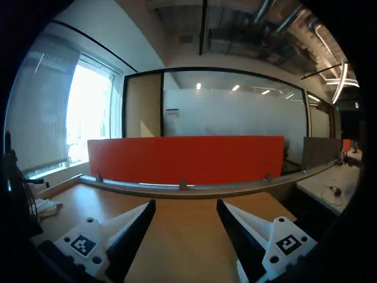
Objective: Fold towel
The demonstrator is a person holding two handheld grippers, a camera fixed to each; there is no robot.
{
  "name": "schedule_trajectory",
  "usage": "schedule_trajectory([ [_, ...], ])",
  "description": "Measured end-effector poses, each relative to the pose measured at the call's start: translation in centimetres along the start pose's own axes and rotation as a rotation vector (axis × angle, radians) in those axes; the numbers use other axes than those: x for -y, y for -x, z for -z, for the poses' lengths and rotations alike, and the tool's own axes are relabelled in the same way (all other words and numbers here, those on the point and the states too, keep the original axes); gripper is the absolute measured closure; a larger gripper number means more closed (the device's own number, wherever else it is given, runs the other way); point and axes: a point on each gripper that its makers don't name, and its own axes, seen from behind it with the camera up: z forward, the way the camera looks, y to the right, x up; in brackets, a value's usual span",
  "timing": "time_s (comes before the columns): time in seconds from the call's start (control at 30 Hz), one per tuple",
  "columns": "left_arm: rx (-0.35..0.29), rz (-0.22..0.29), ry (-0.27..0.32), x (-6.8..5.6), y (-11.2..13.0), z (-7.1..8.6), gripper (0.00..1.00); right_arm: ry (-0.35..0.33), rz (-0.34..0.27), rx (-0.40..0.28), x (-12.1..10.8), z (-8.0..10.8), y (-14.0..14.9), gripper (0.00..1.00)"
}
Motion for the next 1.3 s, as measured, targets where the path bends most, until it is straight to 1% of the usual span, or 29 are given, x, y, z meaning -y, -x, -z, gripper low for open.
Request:
schedule_trajectory([
  [0.2, -0.009, 0.007, 0.003, 0.4, 1.8, -0.4, 0.06, 0.0, 0.012, -0.003, 0.1, -0.1, 0.7, 0.0],
  [0.4, -0.024, -0.012, 0.005, 0.7, 3.7, -0.7, 0.06, -0.01, 0.027, 0.015, 0.3, 0.1, 2.1, 0.0],
  [0.57, -0.035, -0.03, 0.01, 1.0, 5.4, -0.7, 0.06, 0.002, 0.033, 0.01, -0.4, 0.2, 2.2, 0.0],
  [0.77, -0.065, -0.044, -0.008, 2.2, 7.1, -0.4, 0.06, 0.014, 0.003, -0.002, -1.1, 0.1, 2.0, 0.0],
  [0.97, -0.09, -0.05, -0.009, 3.1, 8.3, -0.5, 0.06, 0.019, -0.03, -0.013, -1.0, 0.0, 2.6, 0.0],
  [1.3, -0.103, -0.044, -0.012, 4.6, 10.9, -0.9, 0.06, 0.038, -0.01, -0.001, -0.9, -0.9, 4.6, 0.0],
])
